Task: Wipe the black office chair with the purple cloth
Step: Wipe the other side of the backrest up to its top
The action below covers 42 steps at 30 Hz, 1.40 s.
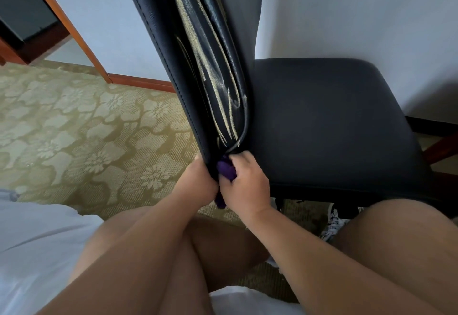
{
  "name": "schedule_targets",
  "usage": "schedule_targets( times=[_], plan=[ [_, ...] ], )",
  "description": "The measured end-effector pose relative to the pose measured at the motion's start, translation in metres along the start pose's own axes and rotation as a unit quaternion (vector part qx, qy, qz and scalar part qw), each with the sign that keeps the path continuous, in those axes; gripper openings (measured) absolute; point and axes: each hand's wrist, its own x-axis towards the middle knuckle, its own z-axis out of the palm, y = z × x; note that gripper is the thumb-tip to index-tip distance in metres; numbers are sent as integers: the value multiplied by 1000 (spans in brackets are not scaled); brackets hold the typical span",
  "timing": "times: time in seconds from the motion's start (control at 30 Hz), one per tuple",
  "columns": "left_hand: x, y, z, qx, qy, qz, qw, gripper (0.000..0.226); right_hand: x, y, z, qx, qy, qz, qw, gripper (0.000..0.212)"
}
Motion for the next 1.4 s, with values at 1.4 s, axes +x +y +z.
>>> schedule_targets(
  times=[1.4],
  plan=[
    [-10, 15, -1, -62, 22, -61, 996, 40, 24, -14, -31, 116, -47, 134, 983, 20]
  ],
)
